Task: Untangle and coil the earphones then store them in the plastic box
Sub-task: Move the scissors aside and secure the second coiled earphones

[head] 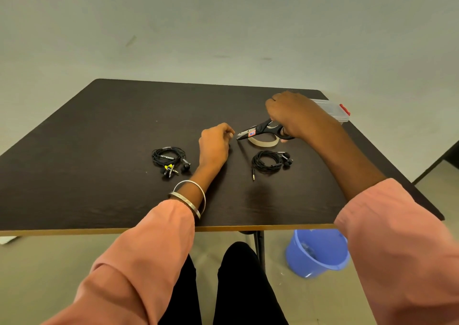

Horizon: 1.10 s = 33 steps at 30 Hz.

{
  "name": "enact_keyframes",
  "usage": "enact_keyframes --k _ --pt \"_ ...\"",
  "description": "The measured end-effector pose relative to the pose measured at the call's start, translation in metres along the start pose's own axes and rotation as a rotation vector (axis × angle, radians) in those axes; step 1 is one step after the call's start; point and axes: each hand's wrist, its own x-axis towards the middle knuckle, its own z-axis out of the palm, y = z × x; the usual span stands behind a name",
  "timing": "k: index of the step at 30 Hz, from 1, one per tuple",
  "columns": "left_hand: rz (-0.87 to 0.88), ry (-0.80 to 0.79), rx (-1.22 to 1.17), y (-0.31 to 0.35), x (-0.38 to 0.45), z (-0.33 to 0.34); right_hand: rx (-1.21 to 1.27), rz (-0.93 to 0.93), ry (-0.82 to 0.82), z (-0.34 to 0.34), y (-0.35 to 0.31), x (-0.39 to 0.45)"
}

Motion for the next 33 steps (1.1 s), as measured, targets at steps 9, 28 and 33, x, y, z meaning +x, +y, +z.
enact_keyframes --k 9,28,33 --pt "-0.041 0.010 -0.008 0.000 0.000 -0.001 0.047 0.037 0.053 0.013 0.005 -0.005" --pt "0.009 -0.259 -0.394 0.006 -0.006 -0.008 0.867 0.370 -0.267 0.029 0.026 -0.024" --pt "0.129 -0.378 -0.184 0.011 -0.006 -0.009 0.957 0.416 -0.266 0.034 0.025 -0.020"
